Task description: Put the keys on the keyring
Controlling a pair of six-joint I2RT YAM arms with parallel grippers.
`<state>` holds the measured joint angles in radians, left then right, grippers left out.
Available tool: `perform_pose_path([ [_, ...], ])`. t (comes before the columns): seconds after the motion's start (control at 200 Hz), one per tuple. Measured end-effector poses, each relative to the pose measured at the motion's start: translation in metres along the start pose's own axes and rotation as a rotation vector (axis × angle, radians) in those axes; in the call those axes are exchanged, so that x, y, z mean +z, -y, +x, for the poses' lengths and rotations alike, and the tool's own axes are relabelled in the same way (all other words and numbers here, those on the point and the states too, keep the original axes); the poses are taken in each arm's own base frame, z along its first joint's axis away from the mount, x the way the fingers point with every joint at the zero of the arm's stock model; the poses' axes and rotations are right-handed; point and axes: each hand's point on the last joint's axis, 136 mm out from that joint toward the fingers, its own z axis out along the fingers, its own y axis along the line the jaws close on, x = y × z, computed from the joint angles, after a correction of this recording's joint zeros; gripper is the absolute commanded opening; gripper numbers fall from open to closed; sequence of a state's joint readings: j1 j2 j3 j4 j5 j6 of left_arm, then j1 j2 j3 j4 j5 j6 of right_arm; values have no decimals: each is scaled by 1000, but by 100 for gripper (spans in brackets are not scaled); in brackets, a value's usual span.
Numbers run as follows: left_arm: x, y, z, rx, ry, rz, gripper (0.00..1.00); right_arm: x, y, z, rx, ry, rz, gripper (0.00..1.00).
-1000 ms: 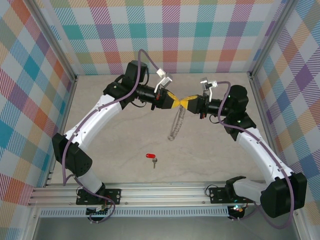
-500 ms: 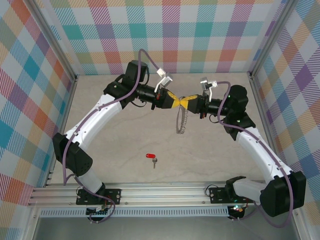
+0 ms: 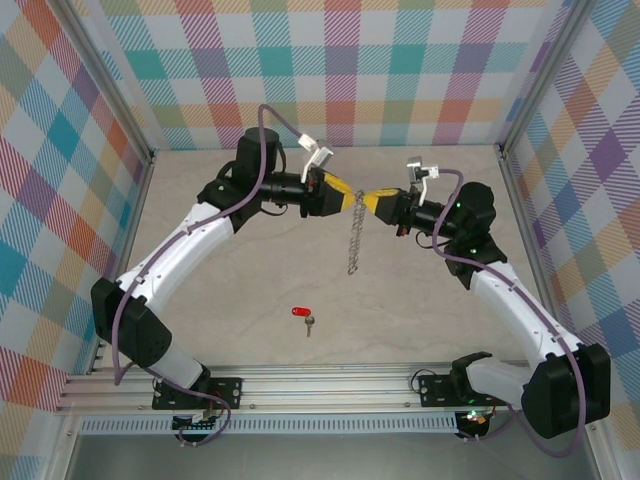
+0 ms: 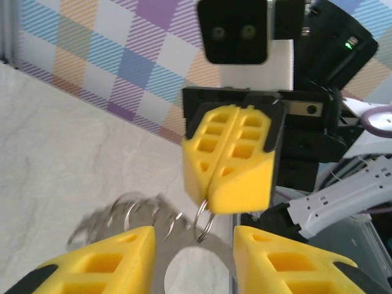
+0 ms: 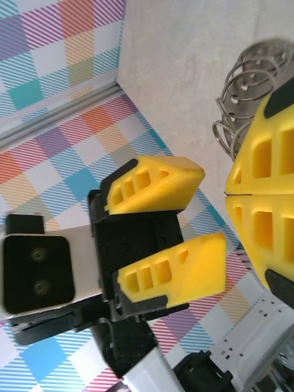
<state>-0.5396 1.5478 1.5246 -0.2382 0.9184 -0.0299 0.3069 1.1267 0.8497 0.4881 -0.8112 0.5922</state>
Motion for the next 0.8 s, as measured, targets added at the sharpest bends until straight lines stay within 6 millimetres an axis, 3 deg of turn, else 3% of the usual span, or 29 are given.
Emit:
perform_pose_path([
  [0.425, -3, -15, -2, -167, 200, -16, 28, -8, -4, -30, 0, 214, 14, 0],
  [0.8, -7, 4, -33, -160, 315, 53, 27, -2, -20, -39, -9, 266, -39, 0],
])
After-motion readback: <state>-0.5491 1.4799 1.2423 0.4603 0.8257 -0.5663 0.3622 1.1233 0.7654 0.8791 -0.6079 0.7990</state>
